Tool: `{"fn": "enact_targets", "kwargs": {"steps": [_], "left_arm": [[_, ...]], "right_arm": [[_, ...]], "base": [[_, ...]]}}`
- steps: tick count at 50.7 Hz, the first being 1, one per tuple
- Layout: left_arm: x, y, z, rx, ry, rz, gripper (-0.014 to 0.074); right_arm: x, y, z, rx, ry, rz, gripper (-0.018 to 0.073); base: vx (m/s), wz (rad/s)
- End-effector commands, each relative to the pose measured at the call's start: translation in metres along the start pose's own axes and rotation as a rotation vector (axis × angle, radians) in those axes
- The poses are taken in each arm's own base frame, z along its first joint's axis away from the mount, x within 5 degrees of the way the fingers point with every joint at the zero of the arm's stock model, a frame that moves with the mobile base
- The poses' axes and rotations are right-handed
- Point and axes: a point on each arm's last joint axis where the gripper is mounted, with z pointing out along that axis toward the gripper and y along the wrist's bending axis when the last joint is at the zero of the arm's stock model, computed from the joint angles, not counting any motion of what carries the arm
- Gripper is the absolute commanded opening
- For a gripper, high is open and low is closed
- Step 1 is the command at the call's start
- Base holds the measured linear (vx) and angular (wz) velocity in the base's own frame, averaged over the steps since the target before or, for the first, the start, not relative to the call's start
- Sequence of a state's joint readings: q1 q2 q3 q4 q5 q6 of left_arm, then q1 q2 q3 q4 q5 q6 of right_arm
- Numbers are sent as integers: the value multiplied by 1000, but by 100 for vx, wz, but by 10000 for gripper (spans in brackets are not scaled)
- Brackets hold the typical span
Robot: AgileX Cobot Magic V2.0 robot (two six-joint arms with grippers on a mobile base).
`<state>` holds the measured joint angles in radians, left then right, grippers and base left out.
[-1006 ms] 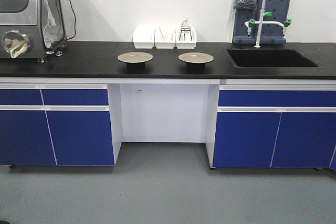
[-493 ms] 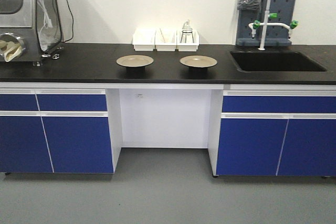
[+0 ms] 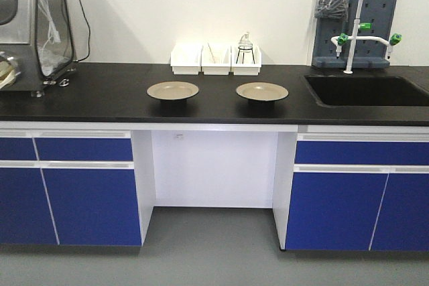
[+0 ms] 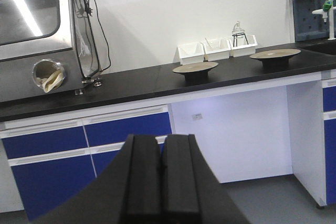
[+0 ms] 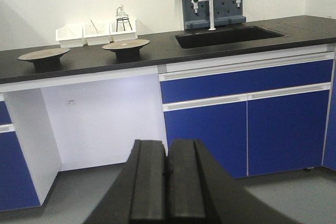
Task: Arrange circular plates on left workspace
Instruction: 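Drive the base forward toward the two beige plates on the bench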
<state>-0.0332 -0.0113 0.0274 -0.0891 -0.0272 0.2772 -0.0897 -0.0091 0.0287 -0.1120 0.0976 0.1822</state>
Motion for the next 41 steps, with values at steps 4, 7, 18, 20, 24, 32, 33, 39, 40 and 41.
{"fn": "enact_targets", "kwargs": {"steps": [4,7,18,20,24,32,33,39,40,41], "left_arm": [[-2,1,0,-13,-73,-11,0],[-2,1,0,-13,-73,-11,0],[-2,1,0,-13,-73,-11,0],[-2,1,0,-13,-73,-11,0],[-2,1,0,-13,-73,-11,0],[-2,1,0,-13,-73,-11,0],[-2,1,0,-13,-73,-11,0],[-2,1,0,-13,-73,-11,0],[-2,1,0,-13,-73,-11,0],[-2,1,0,-13,-73,-11,0]], "right_arm": [[0,1,0,-12,-65,-20,-1],[0,1,0,-12,-65,-20,-1],[0,1,0,-12,-65,-20,-1],[0,1,0,-12,-65,-20,-1],[0,1,0,-12,-65,-20,-1],[0,1,0,-12,-65,-20,-1],[0,1,0,-12,-65,-20,-1],[0,1,0,-12,-65,-20,-1],[0,1,0,-12,-65,-20,-1],[0,1,0,-12,-65,-20,-1]], "base": [[41,-6],[42,-6],[44,-3],[46,1],[47,3],[49,6],[50,8],[52,9],[52,10],[52,9]]}}
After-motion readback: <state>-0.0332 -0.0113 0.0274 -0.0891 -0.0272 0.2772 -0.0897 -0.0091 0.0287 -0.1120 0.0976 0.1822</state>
